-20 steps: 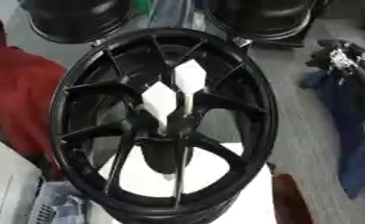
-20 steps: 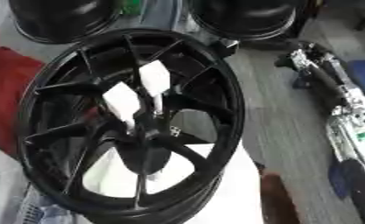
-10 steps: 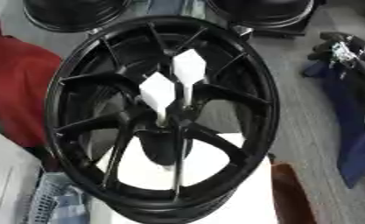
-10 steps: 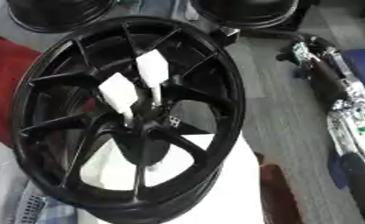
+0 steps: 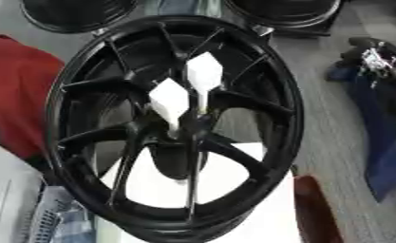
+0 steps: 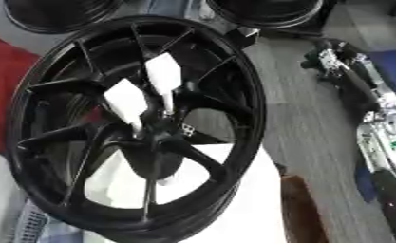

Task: Pull the pin out of the wheel hub.

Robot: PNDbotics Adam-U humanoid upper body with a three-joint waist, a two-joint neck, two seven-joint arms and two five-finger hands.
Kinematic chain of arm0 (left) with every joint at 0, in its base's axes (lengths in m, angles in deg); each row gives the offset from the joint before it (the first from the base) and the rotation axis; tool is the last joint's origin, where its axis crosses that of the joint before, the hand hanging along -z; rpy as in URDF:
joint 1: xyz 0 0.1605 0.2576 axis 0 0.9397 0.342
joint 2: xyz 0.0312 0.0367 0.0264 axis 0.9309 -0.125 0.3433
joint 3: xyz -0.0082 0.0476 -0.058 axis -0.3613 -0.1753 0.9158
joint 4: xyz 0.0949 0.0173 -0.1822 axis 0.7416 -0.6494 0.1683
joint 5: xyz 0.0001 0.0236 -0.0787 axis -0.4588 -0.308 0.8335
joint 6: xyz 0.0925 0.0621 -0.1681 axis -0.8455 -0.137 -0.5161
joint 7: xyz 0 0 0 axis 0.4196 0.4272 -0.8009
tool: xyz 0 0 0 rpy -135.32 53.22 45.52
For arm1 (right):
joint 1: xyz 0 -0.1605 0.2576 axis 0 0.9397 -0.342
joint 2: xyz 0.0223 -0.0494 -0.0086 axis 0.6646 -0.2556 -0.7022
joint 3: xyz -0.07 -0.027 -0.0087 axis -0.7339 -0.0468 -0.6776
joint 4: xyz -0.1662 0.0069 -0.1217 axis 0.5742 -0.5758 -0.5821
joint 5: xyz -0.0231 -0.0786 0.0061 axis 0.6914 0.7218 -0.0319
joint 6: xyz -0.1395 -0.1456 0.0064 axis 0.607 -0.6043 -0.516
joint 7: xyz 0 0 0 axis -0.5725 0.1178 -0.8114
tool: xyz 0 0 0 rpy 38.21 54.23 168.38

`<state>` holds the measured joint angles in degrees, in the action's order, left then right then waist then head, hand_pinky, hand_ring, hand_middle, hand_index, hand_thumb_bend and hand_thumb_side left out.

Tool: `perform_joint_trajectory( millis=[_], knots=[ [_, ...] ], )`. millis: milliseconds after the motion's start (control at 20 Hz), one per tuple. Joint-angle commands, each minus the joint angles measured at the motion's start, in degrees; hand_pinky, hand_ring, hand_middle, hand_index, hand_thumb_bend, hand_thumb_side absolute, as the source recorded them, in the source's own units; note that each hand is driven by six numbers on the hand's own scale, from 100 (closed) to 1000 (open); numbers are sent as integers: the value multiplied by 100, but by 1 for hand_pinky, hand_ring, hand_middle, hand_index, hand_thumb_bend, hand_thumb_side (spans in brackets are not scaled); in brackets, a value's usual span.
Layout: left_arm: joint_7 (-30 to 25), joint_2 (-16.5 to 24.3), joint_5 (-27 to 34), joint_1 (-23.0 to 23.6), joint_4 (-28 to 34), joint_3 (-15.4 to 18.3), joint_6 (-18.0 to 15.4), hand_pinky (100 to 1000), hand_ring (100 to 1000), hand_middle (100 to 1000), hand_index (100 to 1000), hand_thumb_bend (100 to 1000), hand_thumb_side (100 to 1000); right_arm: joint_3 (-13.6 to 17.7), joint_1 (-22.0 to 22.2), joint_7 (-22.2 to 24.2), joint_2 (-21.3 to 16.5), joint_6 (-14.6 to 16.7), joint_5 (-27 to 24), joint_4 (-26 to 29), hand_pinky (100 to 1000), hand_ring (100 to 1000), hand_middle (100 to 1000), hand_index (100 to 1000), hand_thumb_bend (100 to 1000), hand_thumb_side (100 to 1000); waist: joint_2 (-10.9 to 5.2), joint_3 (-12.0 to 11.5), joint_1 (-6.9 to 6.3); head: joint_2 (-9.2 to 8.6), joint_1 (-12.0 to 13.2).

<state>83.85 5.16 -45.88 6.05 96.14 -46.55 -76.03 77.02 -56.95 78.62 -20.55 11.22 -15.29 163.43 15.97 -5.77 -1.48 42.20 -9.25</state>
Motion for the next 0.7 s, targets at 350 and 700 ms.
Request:
perform_joint_trajectory(
  millis=[350, 700],
  knots=[
    [-760, 2127, -427, -580, 277, -399, -471, 758, 727, 615, 746, 422, 565, 58, 148, 18, -313, -10, 138, 269, 948, 684, 613, 764, 100, 501, 13, 40, -49, -89, -100],
    [-1685, 3761, -648, -1344, 218, -801, -1089, 774, 737, 667, 777, 444, 555, 77, 221, 4, -365, -3, 172, 300, 949, 685, 614, 765, 100, 500, 21, 47, -99, -93, -148]
  ],
)
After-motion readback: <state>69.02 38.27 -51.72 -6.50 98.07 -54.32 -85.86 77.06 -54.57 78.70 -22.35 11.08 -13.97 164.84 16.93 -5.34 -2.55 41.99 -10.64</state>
